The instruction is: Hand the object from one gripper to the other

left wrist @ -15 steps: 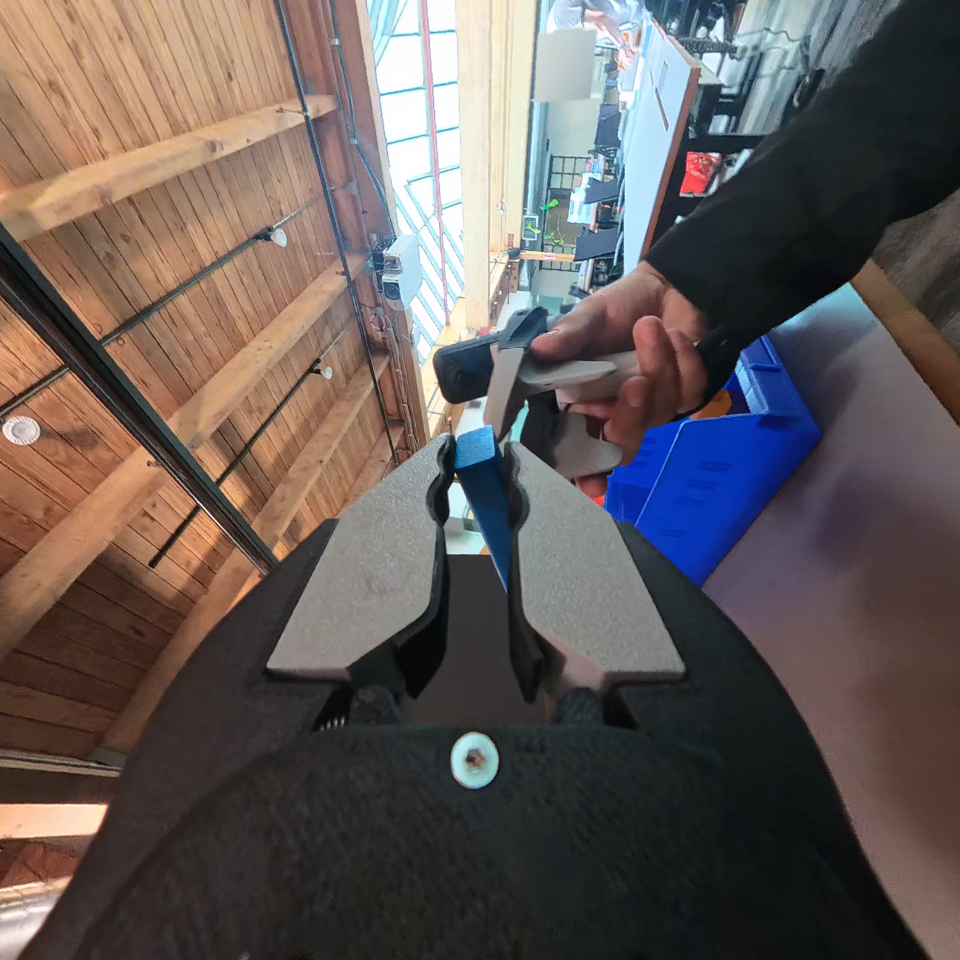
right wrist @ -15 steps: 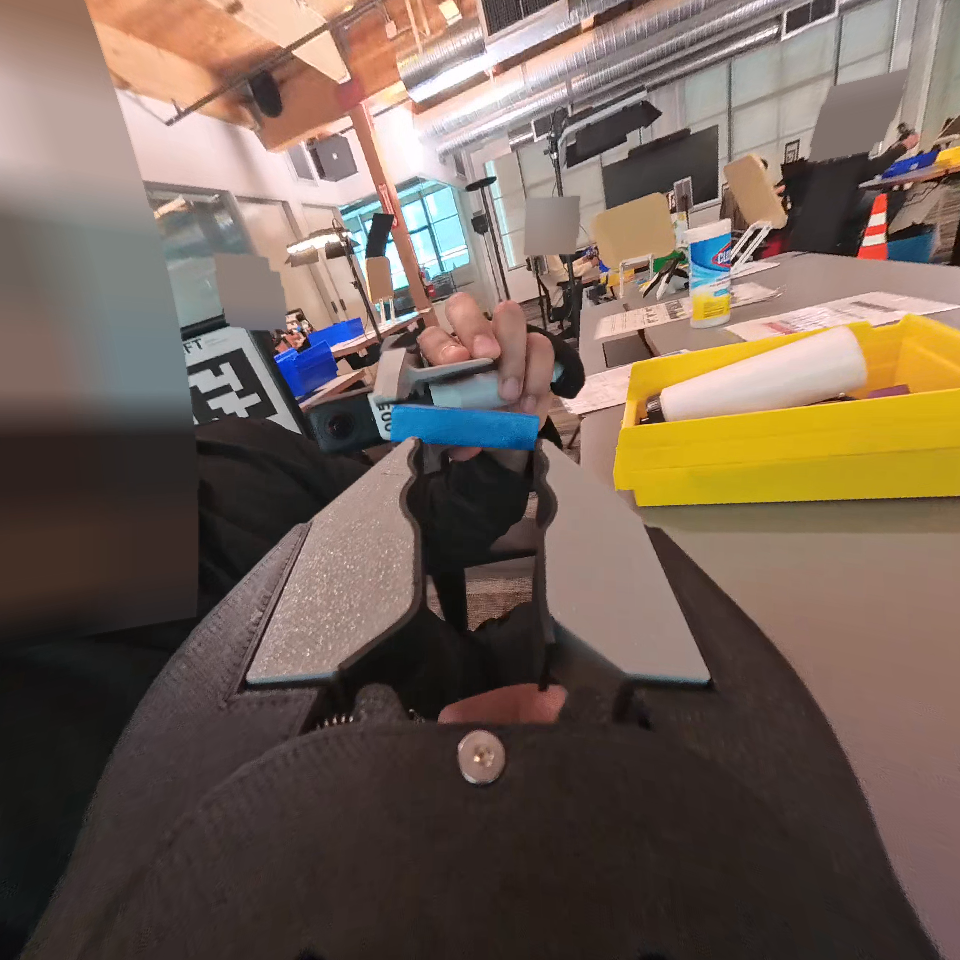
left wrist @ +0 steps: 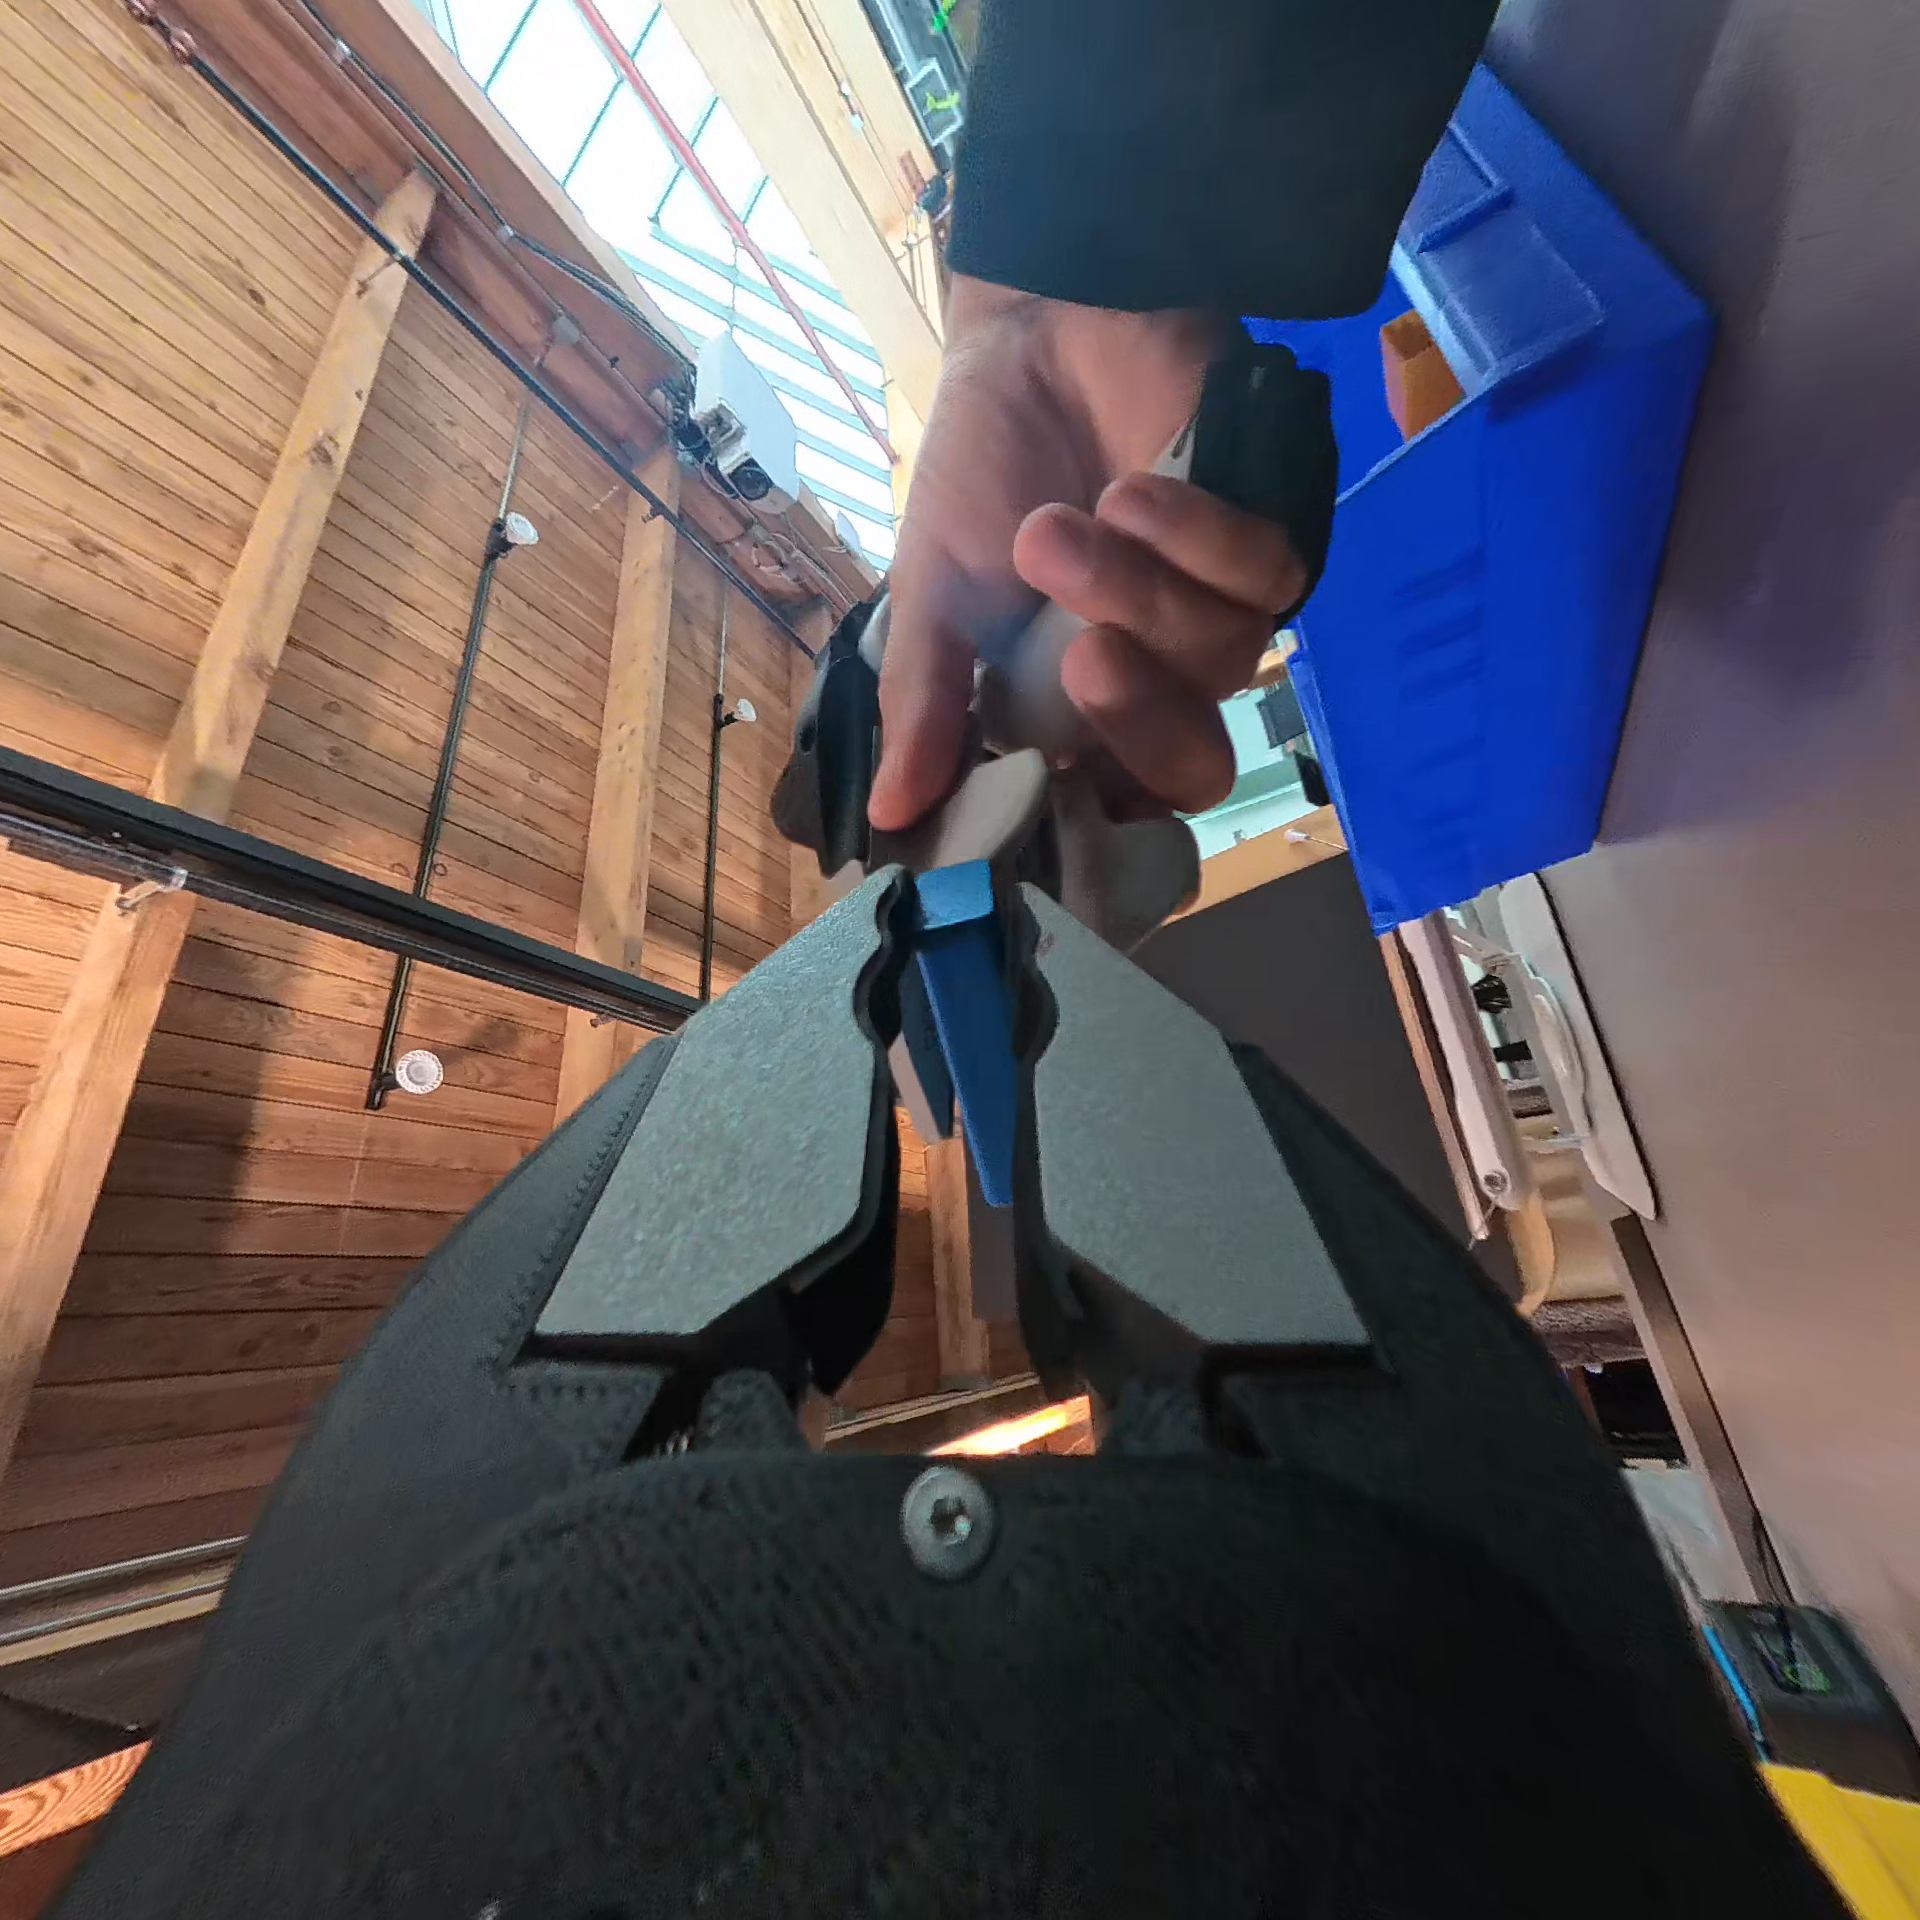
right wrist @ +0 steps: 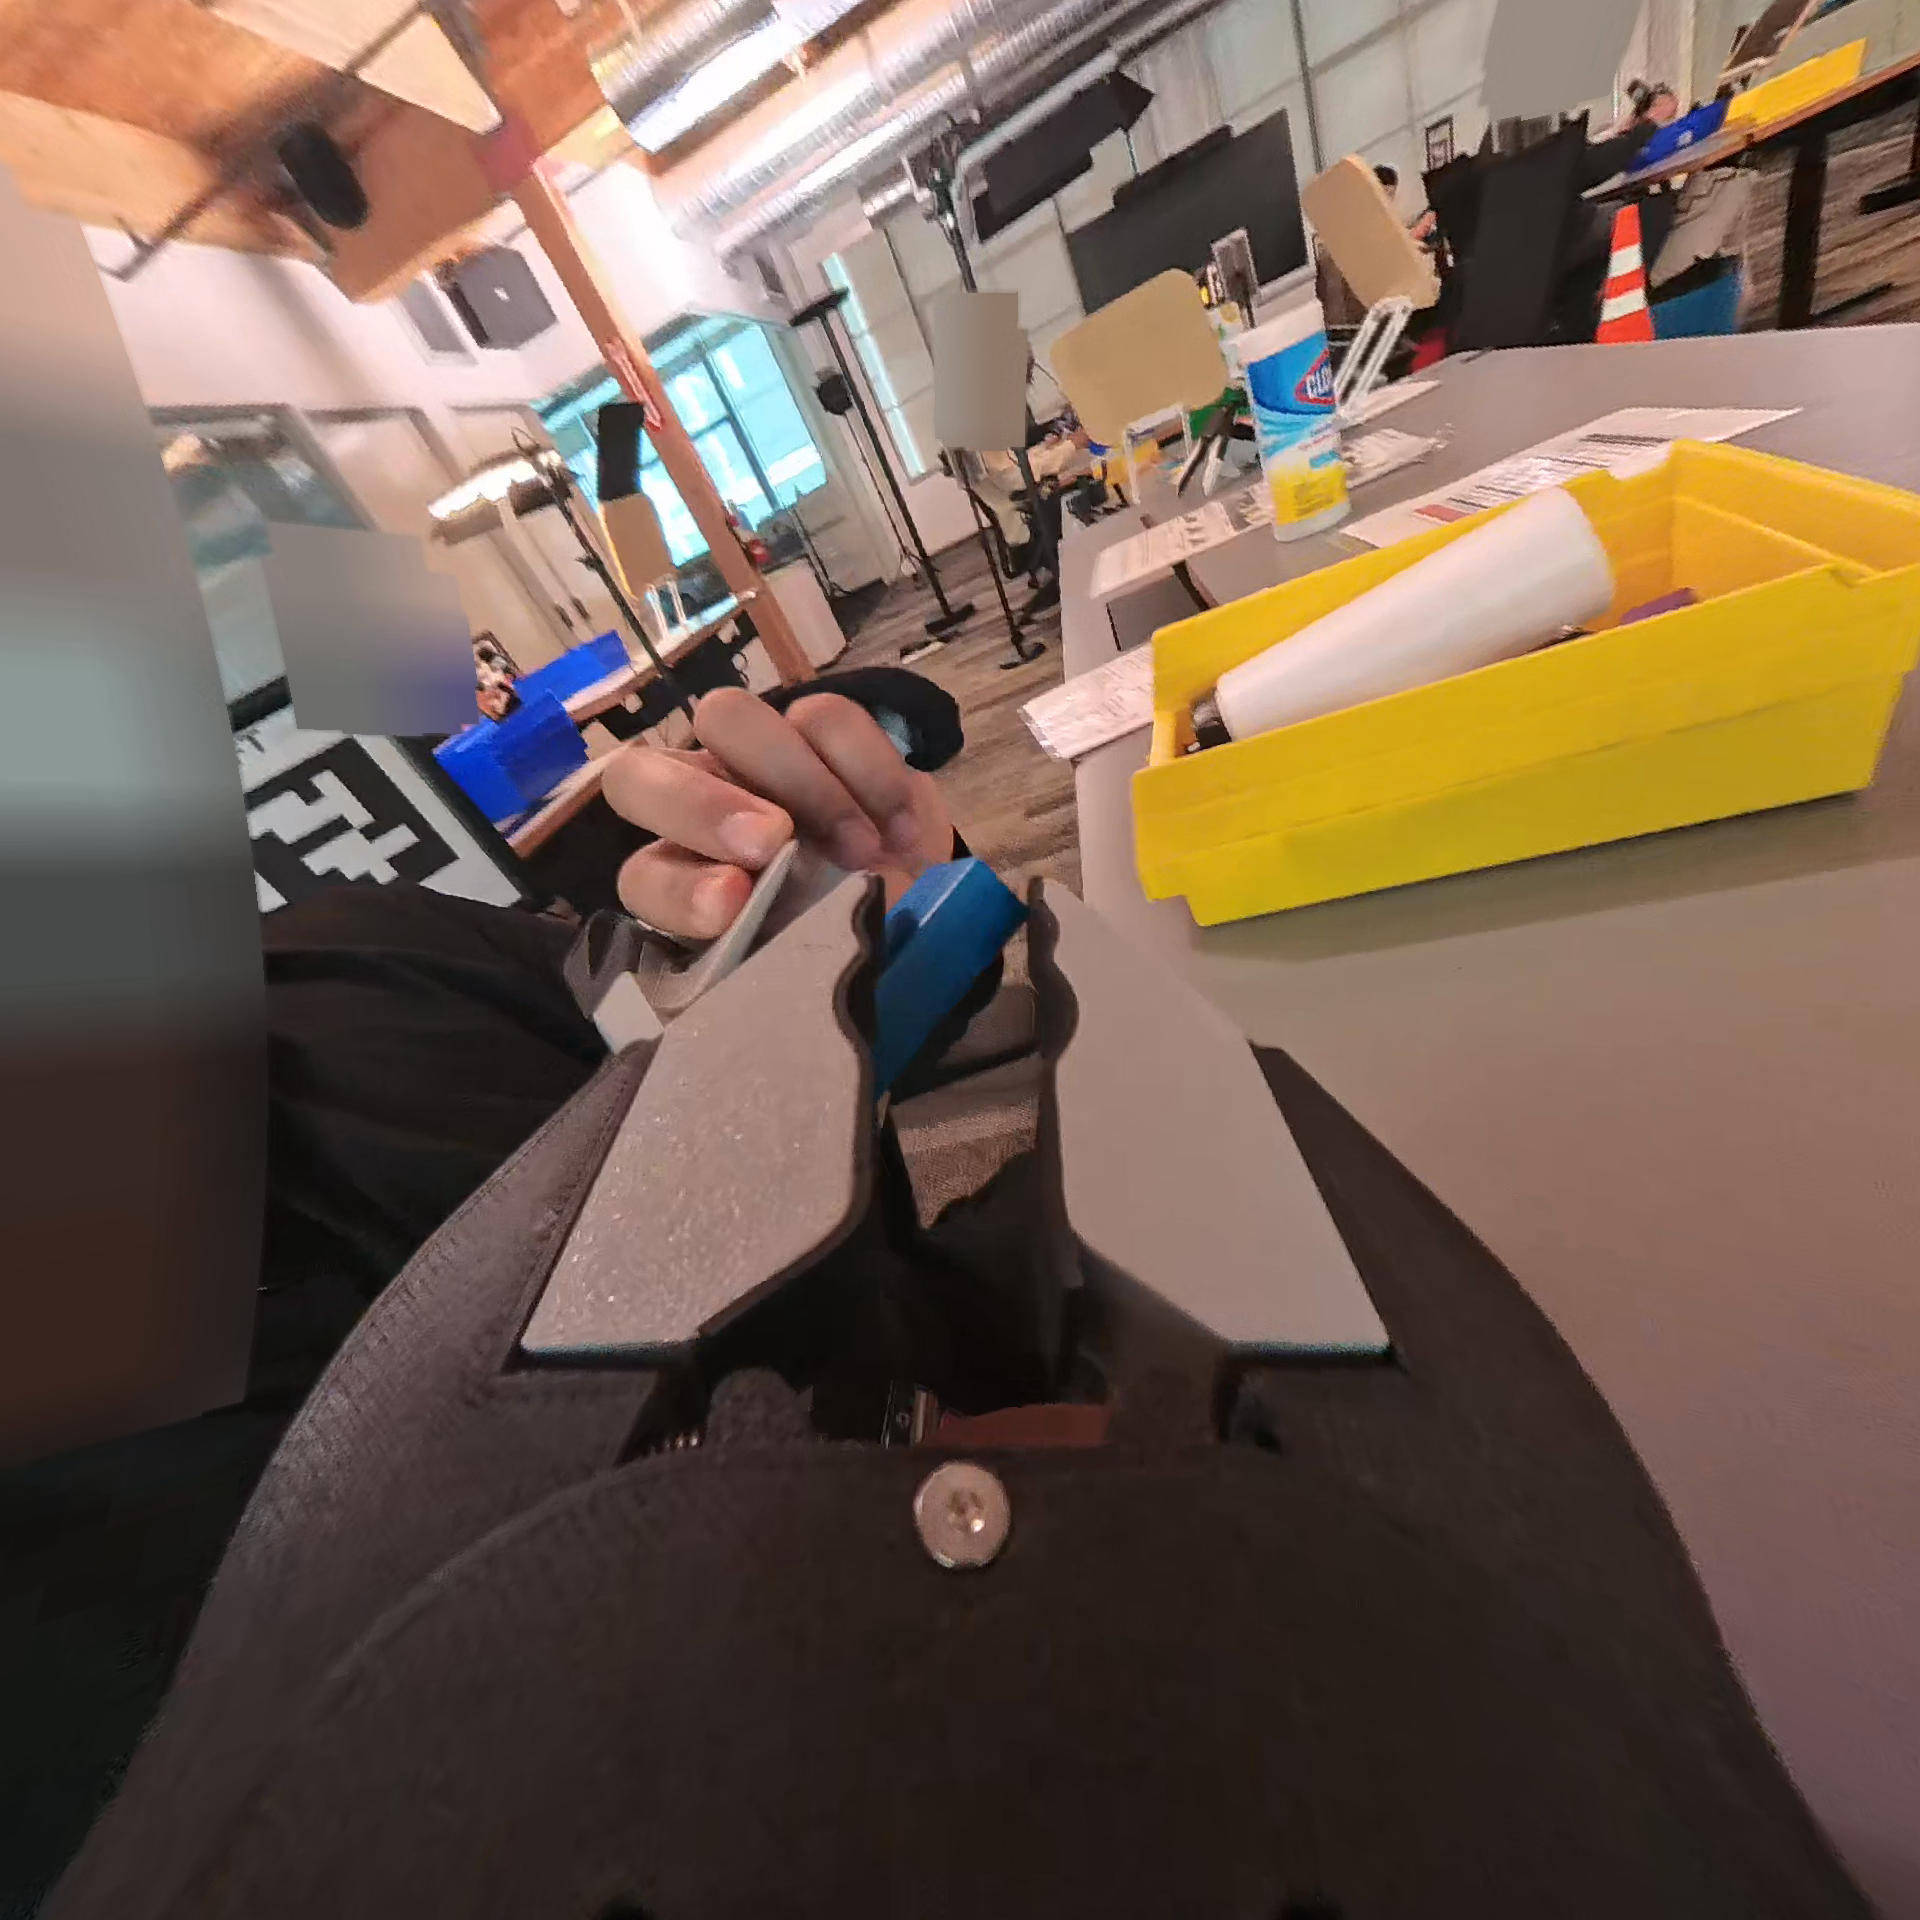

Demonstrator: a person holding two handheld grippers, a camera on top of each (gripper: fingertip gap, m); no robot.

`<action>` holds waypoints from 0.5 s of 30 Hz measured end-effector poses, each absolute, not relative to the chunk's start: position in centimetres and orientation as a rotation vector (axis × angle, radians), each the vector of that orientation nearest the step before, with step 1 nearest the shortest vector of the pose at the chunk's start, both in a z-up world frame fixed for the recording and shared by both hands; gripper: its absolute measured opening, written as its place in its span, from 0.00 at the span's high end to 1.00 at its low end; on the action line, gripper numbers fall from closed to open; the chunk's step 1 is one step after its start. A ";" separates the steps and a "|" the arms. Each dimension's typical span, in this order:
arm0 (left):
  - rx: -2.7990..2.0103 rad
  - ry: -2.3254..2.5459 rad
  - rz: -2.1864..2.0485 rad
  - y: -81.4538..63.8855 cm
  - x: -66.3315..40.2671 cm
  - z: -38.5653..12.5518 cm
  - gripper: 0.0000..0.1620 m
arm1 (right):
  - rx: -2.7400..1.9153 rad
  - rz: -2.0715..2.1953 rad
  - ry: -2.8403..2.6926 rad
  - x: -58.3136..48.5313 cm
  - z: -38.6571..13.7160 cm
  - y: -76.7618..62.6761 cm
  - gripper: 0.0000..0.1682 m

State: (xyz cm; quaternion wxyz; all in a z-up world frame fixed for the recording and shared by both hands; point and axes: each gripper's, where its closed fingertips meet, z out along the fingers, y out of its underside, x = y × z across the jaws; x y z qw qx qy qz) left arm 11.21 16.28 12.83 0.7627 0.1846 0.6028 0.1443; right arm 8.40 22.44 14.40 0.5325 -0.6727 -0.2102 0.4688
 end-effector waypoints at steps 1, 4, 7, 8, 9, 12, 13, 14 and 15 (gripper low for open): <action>0.400 1.312 0.308 16.3 11.3 12.7 0.91 | -1.618 1.112 -0.506 8.5 14.1 22.5 0.86; 0.404 1.319 0.292 16.3 11.4 12.4 0.91 | -1.640 1.109 -0.520 8.5 13.8 22.6 0.86; 0.412 1.336 0.310 16.4 11.6 12.0 0.91 | -1.645 1.089 -0.522 8.8 13.4 22.6 0.86; 0.408 1.356 0.313 16.4 11.8 11.7 0.91 | -1.654 1.090 -0.526 8.9 13.2 22.6 0.85; 0.406 1.368 0.318 16.4 11.8 11.5 0.91 | -1.663 1.094 -0.535 8.9 12.9 22.5 0.85; 0.418 1.370 0.335 16.3 12.0 11.2 0.91 | -1.662 1.150 -0.546 8.9 12.5 22.3 0.85; 0.419 1.379 0.330 16.3 12.1 11.1 0.91 | -1.665 1.158 -0.548 9.0 12.4 22.3 0.85; 0.417 1.382 0.323 16.4 12.1 11.0 0.91 | -1.669 1.163 -0.547 9.0 12.2 22.3 0.84; 0.418 1.376 0.325 16.5 12.1 11.0 0.90 | -1.670 1.173 -0.544 9.1 12.1 22.4 0.84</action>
